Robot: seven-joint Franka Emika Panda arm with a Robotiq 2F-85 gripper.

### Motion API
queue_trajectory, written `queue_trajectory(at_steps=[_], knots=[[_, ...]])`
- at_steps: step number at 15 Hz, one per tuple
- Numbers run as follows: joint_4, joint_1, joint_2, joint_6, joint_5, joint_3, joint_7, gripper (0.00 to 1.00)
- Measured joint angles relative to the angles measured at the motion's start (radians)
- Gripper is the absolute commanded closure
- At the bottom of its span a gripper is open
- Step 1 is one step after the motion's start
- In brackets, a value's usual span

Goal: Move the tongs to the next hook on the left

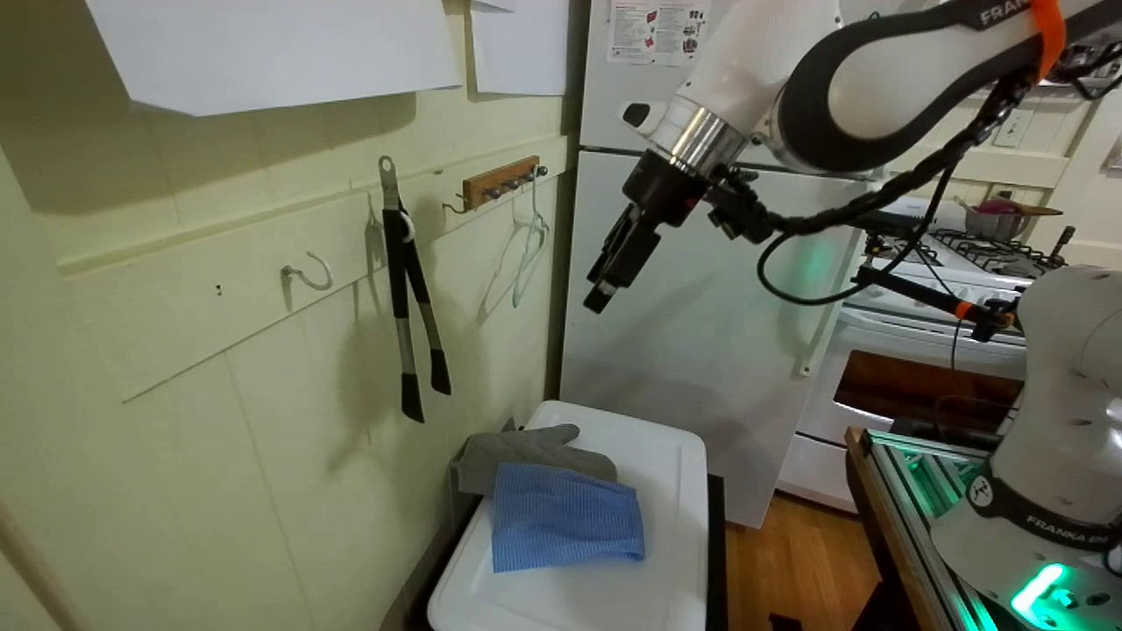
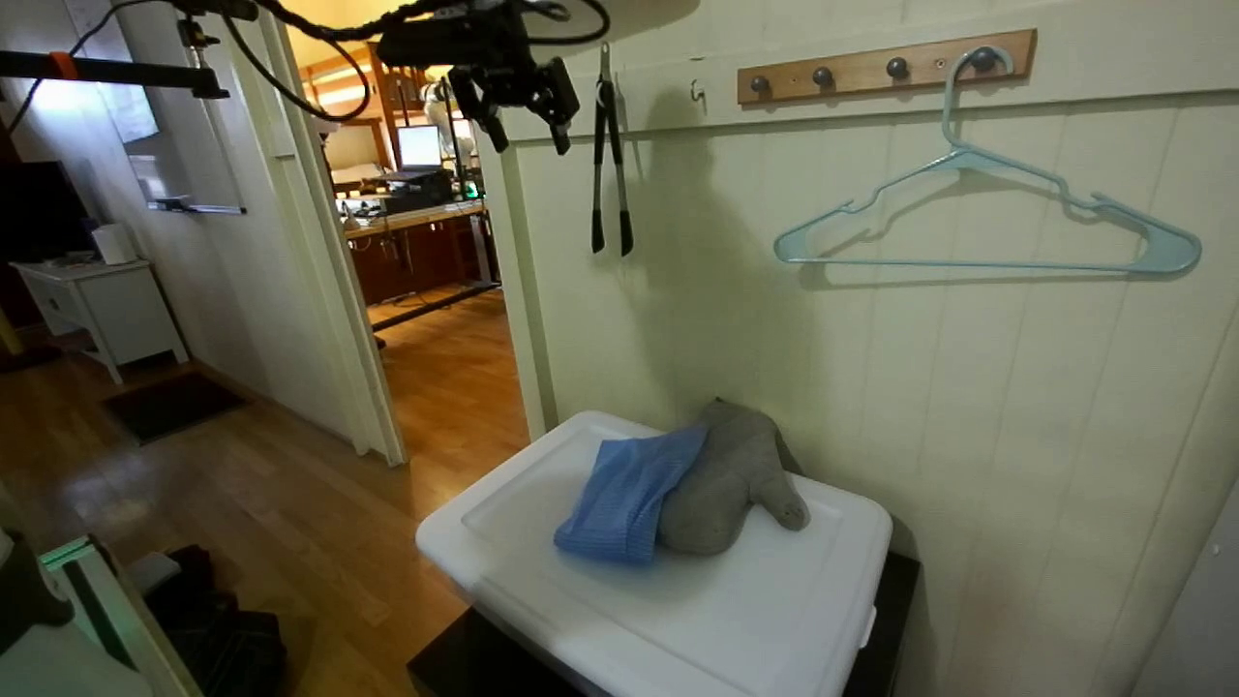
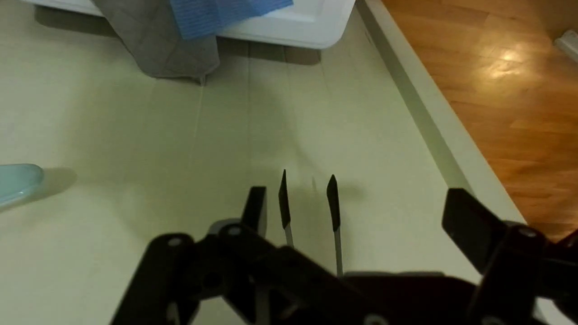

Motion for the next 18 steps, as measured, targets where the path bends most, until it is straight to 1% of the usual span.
queue_trajectory(at_steps=[7,10,12,18], knots=[[0.027,0.074,0.248,0.455,0.067,0.047,0.005,0.00],[0.062,0.086,0.322,0.590,0.083,0.074,0.002,0.00],[0.088,0.086,0.360,0.629,0.083,0.088,0.002,0.00],[0.111,0.083,0.382,0.633,0.083,0.091,0.002,0.00]])
